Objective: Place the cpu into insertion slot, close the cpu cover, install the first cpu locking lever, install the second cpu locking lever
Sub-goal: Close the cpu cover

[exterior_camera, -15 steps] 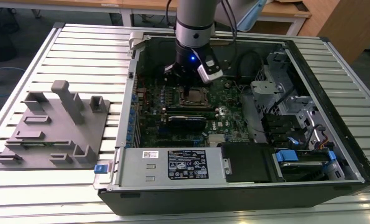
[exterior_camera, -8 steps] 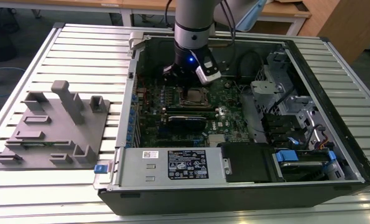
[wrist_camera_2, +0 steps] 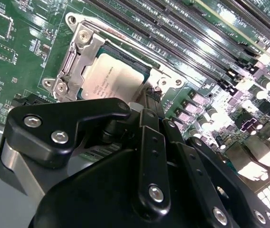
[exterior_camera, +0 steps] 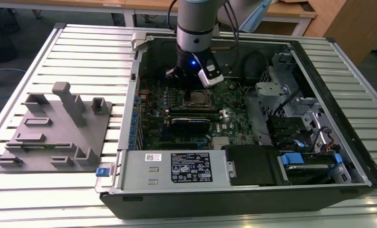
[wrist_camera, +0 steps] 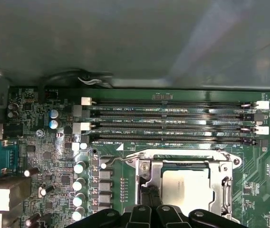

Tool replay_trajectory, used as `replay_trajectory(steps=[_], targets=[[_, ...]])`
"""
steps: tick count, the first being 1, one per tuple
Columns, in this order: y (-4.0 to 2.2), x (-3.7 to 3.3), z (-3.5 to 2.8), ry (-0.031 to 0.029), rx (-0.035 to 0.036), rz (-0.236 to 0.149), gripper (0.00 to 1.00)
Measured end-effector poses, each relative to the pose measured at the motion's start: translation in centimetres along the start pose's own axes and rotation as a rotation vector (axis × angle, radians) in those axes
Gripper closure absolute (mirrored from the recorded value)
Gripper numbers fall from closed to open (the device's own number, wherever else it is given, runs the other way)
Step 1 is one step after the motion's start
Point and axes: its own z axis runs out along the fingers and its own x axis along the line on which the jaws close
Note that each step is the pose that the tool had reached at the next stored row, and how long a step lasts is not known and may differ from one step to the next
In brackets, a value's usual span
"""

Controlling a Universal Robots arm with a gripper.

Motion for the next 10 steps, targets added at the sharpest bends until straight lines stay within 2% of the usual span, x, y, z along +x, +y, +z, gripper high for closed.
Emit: replay_trajectory(steps=[10], targets=[[0.0,0.0,0.25,-0.0001,-0.0002,0.0,0.89]])
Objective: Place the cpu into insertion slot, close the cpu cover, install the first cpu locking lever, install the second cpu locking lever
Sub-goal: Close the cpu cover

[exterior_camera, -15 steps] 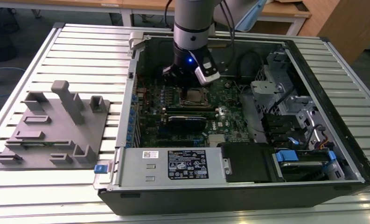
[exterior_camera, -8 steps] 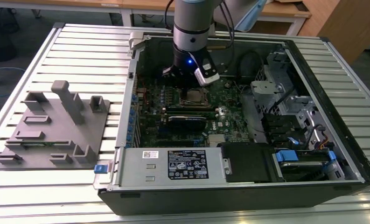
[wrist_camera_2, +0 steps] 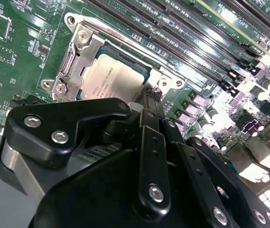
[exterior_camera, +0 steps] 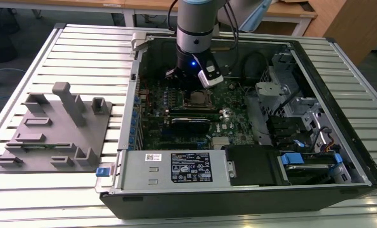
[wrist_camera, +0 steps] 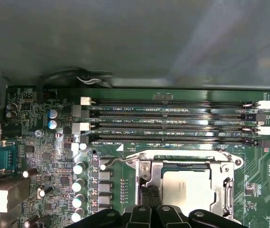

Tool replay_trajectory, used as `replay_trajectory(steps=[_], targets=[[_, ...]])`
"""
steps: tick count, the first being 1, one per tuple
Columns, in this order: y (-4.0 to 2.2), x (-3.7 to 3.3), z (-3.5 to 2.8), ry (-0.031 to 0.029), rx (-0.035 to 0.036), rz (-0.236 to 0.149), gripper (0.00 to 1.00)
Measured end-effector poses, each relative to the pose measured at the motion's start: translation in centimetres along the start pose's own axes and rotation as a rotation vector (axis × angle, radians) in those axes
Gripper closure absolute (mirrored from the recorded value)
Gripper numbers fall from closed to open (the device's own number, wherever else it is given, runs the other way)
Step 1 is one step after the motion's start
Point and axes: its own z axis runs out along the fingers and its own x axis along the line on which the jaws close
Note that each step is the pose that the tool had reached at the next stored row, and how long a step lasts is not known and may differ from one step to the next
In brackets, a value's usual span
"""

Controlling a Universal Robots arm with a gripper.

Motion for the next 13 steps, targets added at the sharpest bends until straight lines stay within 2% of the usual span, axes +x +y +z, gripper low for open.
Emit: replay_trajectory(steps=[9,13], targets=[[0.0,0.0,0.1,-0.0001,0.0,0.0,0.89],[0.0,0.0,-0.14,-0.0001,-0.0002,0.0,0.89]])
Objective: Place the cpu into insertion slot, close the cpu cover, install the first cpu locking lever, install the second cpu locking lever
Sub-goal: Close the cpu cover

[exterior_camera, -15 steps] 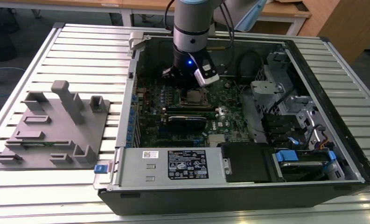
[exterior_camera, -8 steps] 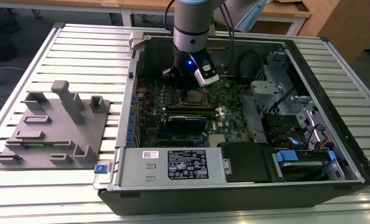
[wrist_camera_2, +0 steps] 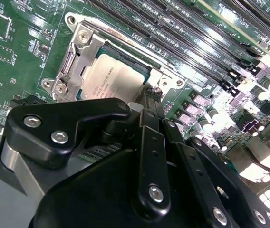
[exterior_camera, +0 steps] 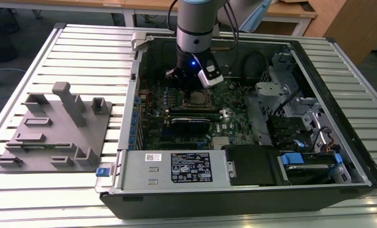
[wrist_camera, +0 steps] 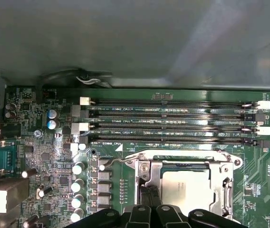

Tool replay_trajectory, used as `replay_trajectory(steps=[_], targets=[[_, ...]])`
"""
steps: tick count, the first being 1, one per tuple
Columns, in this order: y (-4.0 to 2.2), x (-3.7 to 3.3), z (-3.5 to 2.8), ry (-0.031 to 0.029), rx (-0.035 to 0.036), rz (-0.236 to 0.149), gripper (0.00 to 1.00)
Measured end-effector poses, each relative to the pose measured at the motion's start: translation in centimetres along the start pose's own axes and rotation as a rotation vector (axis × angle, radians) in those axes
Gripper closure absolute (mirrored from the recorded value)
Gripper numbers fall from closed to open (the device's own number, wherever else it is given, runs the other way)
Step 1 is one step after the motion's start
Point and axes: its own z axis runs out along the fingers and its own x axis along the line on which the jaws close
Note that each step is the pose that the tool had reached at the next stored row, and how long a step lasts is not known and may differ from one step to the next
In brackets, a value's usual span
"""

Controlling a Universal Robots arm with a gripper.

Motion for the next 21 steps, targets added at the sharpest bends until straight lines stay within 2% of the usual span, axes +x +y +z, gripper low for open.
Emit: replay_trajectory(steps=[9,15,21], targets=[[0.0,0.0,-1.05,0.0001,0.0002,0.0,0.89],[0.0,0.0,-1.15,0.0001,0.0002,0.0,0.89],[0.0,0.0,-1.67,0.0001,0.0002,0.0,0.89]])
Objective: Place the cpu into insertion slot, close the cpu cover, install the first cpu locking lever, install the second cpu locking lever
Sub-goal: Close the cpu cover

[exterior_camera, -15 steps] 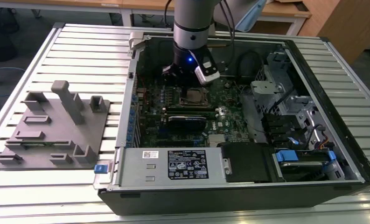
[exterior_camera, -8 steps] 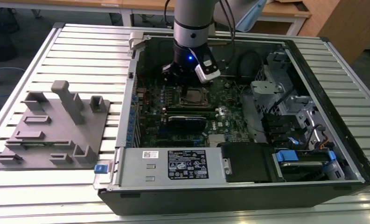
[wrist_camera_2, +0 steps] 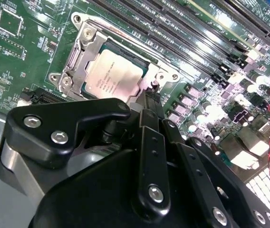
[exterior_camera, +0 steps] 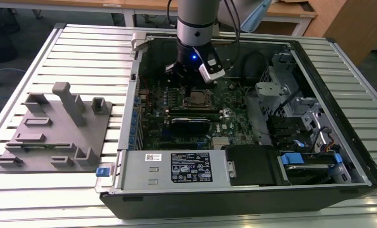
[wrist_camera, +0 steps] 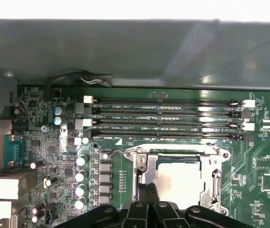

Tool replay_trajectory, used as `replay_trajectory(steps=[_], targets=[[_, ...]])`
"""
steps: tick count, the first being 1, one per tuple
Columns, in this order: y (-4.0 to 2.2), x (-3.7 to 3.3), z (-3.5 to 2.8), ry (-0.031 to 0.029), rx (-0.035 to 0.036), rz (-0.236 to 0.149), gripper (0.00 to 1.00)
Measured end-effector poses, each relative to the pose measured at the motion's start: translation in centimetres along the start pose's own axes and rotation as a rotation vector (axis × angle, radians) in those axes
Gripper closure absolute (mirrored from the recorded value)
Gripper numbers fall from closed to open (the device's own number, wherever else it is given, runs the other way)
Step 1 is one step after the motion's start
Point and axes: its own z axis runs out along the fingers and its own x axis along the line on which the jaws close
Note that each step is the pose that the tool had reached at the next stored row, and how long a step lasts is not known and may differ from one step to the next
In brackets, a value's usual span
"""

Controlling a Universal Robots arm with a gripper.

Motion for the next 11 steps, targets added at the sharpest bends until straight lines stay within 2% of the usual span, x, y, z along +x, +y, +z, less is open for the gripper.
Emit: replay_trajectory(steps=[9,11], targets=[[0.0,-0.02,-0.13,0.0,-0.0001,0.0,0.89],[0.0,-0.19,-0.14,0.0001,0.0001,0.0,0.89]])
